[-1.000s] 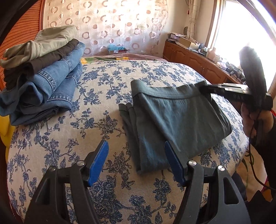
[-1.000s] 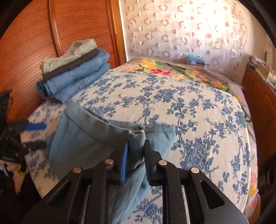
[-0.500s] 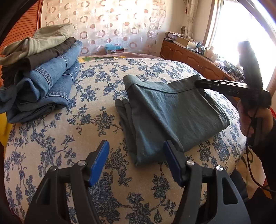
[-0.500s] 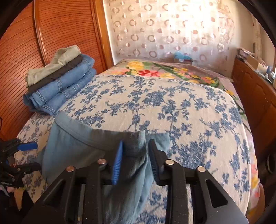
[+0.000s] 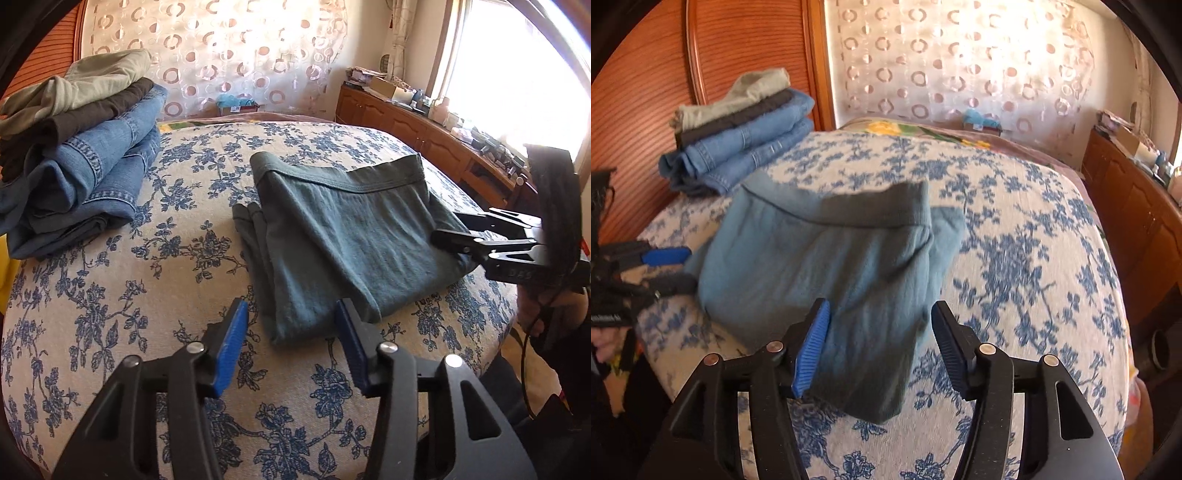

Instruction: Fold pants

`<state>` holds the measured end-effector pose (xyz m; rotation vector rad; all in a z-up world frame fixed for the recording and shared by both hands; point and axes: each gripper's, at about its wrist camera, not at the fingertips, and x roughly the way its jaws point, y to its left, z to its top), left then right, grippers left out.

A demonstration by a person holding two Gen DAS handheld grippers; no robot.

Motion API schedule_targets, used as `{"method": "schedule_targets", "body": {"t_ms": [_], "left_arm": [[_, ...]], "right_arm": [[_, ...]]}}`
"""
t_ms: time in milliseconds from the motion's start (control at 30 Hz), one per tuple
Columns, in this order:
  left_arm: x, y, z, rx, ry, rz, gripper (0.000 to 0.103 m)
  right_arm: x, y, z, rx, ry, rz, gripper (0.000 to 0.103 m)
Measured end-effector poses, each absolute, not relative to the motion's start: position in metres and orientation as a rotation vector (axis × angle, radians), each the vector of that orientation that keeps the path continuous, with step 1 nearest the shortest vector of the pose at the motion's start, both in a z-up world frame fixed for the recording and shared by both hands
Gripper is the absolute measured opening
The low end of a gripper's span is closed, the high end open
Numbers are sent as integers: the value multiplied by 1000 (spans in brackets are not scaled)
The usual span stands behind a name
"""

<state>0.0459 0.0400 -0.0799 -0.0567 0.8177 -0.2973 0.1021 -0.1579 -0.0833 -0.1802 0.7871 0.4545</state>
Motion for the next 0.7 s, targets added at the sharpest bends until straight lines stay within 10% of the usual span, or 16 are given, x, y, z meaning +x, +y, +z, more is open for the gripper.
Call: {"method": "schedule_targets", "body": {"t_ms": [700], "left_arm": [[50, 40, -88, -48, 836, -293, 42]], "right_arm": [[72, -176, -89, -48, 798, 452, 64]]}}
